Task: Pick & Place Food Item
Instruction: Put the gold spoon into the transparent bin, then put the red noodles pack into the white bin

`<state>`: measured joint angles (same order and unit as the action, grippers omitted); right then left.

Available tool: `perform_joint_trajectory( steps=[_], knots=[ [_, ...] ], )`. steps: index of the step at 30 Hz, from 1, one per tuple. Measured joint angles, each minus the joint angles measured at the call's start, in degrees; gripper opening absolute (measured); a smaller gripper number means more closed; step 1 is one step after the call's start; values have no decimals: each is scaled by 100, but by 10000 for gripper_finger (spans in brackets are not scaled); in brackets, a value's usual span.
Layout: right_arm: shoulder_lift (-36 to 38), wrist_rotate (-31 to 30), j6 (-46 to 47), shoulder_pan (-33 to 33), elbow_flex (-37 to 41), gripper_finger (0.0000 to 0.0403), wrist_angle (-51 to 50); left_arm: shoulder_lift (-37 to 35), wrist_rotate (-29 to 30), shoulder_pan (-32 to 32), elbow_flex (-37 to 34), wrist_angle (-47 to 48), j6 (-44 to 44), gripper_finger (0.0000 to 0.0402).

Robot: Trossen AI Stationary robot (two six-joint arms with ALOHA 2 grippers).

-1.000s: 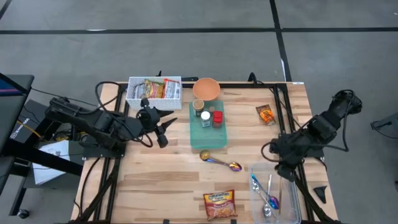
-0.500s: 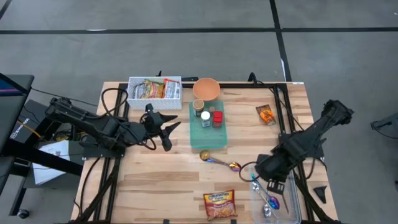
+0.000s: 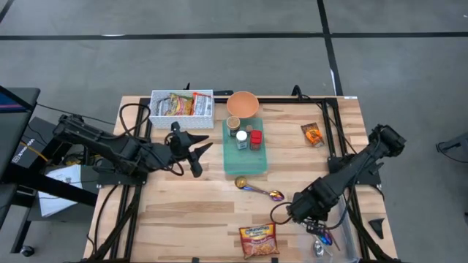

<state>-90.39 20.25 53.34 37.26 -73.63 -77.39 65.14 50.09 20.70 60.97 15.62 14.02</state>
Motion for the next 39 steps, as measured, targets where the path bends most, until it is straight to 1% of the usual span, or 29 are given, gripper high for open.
perform_joint_trajectory(
  steps=[3, 5, 11, 14, 16, 18, 21, 24, 28, 30, 35, 39],
  knots=[
    [10, 36, 59, 1, -2, 24, 29, -36, -39, 47, 0, 17, -2, 114],
    [7, 39, 115, -25, -2, 48, 18, -36, -50, 47, 0, 36, -3, 114],
    [9, -66, 357, -43, -20, 143, 14, -76, -48, 77, 2, 143, -4, 114],
    [17, -214, 661, -98, -78, 168, 15, -76, -46, 107, 2, 143, -2, 114],
    [85, -377, 899, -155, -99, 173, 78, -76, -47, 116, 2, 155, -2, 114],
    [103, -501, 1105, -270, -103, 169, 99, -76, -48, 116, 2, 149, -2, 114],
    [87, -557, 1144, -419, -101, 144, 126, -76, -48, 116, 2, 150, -2, 114],
    [34, -616, 1057, -556, -99, 101, 172, -74, -46, 116, 2, 149, 0, 114],
    [41, -850, 1034, -735, -101, 31, 158, -74, -47, 116, 2, 148, 33, 114],
    [38, -947, 1063, -820, -101, 9, 157, -74, -46, 116, 2, 146, 40, 114],
    [39, -1052, 1191, -964, -101, 16, 128, -71, -46, 116, 2, 146, 42, 114],
    [39, -1185, 1375, -967, -101, 3, 100, -71, -46, 116, 2, 146, 42, 114]
  ],
)
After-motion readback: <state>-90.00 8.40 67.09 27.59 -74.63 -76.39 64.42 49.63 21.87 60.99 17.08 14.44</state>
